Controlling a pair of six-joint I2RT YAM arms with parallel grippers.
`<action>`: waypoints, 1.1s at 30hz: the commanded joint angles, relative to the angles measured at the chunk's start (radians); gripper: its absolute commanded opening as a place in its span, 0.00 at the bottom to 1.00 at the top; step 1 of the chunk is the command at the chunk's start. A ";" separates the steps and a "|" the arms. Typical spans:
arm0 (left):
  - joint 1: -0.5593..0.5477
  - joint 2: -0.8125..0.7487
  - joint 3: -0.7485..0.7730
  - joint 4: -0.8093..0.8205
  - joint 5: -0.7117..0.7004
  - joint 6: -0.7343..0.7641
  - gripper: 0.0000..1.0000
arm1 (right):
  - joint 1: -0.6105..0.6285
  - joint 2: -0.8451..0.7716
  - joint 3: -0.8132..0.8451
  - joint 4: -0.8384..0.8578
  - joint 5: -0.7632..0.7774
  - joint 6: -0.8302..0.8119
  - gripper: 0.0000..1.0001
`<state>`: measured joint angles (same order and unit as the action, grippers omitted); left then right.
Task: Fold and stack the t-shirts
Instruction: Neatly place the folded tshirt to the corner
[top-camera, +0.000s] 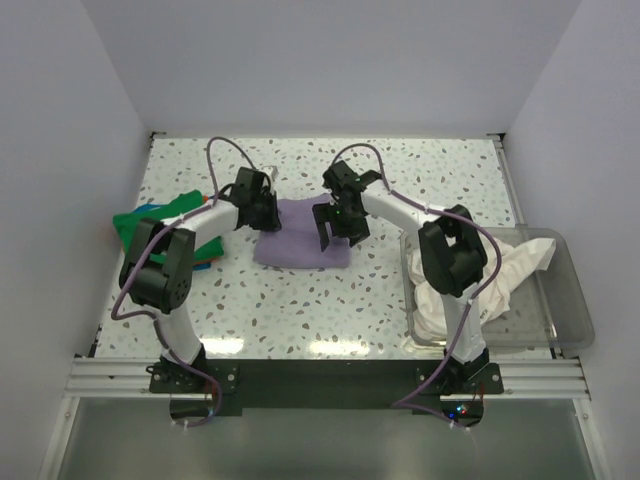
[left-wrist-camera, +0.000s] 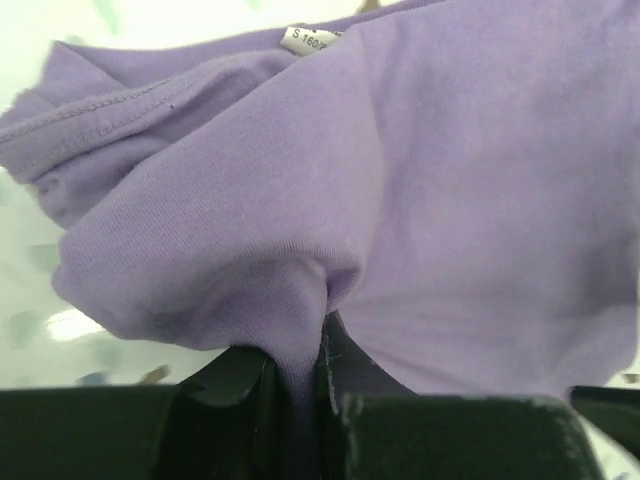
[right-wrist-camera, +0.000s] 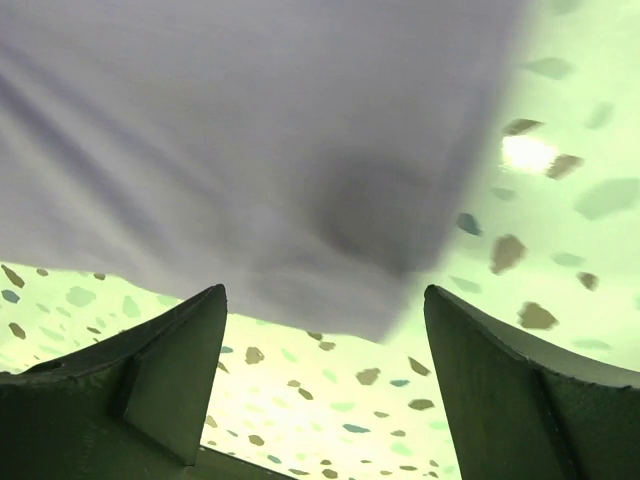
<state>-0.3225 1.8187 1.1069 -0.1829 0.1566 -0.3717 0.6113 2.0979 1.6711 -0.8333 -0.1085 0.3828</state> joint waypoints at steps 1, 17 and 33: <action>0.029 -0.053 0.102 -0.268 -0.139 0.163 0.00 | -0.033 -0.102 -0.019 -0.041 0.043 -0.028 0.83; 0.178 -0.214 0.266 -0.561 -0.206 0.362 0.00 | -0.061 -0.102 -0.070 0.000 -0.029 -0.050 0.83; 0.269 -0.228 0.485 -0.728 -0.213 0.418 0.00 | -0.061 -0.093 -0.070 -0.012 -0.049 -0.065 0.83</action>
<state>-0.0757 1.6402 1.5135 -0.8707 -0.0490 0.0174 0.5488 2.0075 1.5879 -0.8452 -0.1284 0.3313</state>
